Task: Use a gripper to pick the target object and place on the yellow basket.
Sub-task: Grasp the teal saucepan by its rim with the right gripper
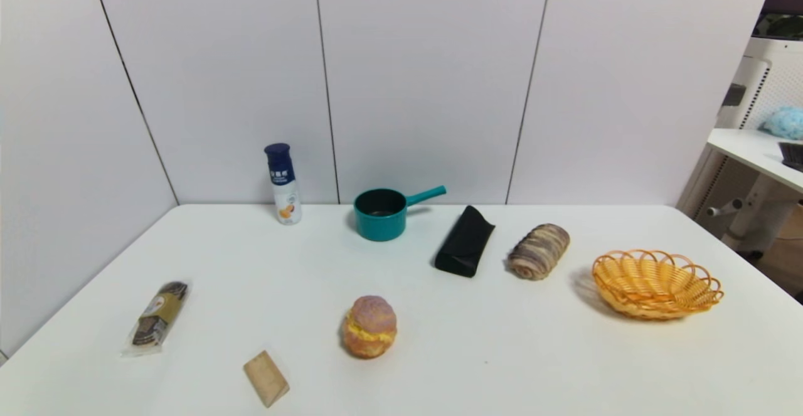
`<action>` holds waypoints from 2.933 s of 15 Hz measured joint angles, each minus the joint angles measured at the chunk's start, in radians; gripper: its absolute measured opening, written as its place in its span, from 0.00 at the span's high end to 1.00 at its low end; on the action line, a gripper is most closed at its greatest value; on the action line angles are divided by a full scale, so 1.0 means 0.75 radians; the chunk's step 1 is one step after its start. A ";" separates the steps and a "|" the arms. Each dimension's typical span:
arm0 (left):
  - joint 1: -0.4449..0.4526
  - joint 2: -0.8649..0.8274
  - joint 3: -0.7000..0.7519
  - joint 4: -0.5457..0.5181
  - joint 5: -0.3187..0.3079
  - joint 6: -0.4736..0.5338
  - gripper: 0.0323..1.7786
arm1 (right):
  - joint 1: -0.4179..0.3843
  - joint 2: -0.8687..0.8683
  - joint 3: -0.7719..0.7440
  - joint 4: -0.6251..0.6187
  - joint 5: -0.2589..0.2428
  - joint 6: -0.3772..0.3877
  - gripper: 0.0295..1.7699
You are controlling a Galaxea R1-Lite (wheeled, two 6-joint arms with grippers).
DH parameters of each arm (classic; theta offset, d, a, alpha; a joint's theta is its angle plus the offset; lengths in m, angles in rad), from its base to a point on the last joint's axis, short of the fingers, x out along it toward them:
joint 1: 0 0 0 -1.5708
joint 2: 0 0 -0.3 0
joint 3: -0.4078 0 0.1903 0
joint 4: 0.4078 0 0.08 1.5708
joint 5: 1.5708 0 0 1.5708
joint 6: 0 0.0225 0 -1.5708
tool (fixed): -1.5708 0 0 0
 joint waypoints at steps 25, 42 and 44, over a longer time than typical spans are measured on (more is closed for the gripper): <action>0.000 0.000 0.000 0.000 0.000 0.000 0.05 | 0.538 2.325 -2.434 -0.035 0.241 -0.020 0.04; 0.001 0.000 0.000 0.000 0.001 0.000 0.05 | 0.838 3.176 -2.600 -0.081 -0.380 0.268 0.04; 0.000 0.000 -0.001 0.000 0.001 0.000 0.05 | 0.844 3.217 -2.599 -0.029 -0.475 0.271 0.04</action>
